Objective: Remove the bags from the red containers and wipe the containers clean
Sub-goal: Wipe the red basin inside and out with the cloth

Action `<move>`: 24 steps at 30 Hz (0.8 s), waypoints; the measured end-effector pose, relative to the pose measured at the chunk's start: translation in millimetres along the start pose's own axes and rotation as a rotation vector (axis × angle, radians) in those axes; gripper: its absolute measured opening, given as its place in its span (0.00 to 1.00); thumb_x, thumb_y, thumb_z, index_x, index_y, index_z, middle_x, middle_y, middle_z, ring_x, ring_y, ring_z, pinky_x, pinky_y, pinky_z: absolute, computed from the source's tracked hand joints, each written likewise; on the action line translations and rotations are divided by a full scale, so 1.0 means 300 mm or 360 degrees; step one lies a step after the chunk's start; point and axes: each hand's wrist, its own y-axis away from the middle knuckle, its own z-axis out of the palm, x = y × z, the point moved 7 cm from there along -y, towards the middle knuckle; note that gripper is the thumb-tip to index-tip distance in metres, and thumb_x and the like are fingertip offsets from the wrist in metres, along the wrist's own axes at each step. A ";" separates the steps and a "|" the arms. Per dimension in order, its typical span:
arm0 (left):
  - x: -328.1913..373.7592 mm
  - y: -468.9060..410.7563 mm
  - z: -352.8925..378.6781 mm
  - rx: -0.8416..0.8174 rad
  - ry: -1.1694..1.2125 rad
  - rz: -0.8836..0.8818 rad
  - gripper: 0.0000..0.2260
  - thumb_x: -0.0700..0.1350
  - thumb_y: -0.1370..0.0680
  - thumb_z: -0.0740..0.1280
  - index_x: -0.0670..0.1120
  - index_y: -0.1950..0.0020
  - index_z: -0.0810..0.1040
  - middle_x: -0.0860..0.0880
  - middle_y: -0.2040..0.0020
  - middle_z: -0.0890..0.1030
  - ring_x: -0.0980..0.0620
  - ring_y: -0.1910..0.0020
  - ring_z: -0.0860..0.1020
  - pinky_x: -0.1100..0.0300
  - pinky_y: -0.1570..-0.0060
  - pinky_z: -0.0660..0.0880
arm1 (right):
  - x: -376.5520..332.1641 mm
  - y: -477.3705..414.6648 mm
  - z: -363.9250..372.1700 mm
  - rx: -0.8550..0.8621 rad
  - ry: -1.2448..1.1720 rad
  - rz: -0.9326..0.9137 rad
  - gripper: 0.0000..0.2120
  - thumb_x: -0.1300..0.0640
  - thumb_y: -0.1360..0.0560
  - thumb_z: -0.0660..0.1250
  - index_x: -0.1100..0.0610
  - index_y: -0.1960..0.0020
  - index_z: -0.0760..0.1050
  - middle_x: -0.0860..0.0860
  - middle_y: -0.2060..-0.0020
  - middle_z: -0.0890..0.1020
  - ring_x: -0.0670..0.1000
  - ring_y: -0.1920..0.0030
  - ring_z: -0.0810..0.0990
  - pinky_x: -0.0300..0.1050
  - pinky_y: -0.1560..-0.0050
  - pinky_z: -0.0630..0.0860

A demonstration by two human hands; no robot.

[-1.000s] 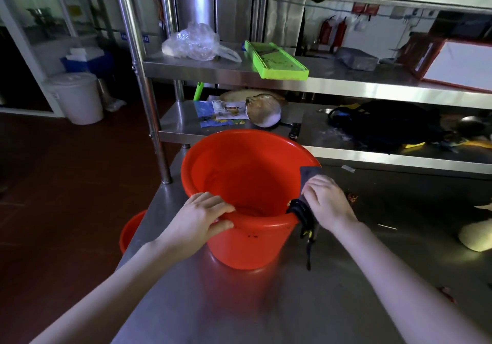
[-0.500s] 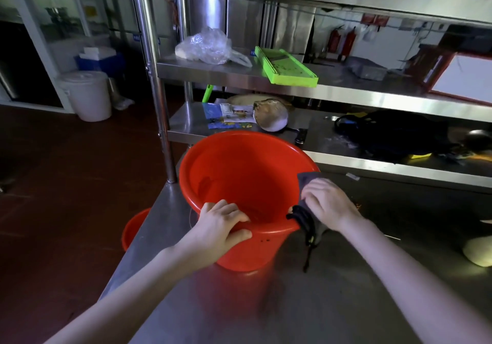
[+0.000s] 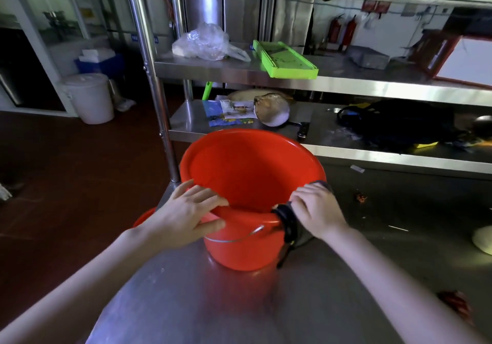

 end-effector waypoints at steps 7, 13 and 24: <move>0.018 -0.010 0.042 0.0215 -0.0043 -0.0049 0.20 0.54 0.19 0.56 0.44 0.41 0.81 0.47 0.51 0.79 0.42 0.50 0.78 0.40 0.36 0.70 | 0.167 -0.070 -0.004 -0.0159 0.0123 0.0266 0.18 0.61 0.22 0.56 0.63 0.63 0.80 0.56 0.61 0.82 0.57 0.52 0.78 0.49 0.44 0.71; 0.149 -0.014 0.087 0.0400 -0.0190 -0.0167 0.16 0.56 0.24 0.60 0.46 0.52 0.81 0.50 0.59 0.76 0.46 0.60 0.75 0.52 0.53 0.72 | -0.245 0.040 0.077 0.0192 0.0279 0.0238 0.17 0.56 0.26 0.57 0.54 0.73 0.71 0.51 0.75 0.76 0.56 0.70 0.76 0.49 0.63 0.72; 0.033 0.053 0.059 0.0156 -0.0163 0.0001 0.19 0.54 0.19 0.56 0.47 0.39 0.80 0.51 0.46 0.80 0.47 0.45 0.77 0.48 0.32 0.66 | 0.070 -0.039 -0.001 -0.0073 0.0071 -0.0104 0.21 0.54 0.24 0.51 0.61 0.63 0.79 0.53 0.64 0.82 0.56 0.58 0.79 0.46 0.50 0.69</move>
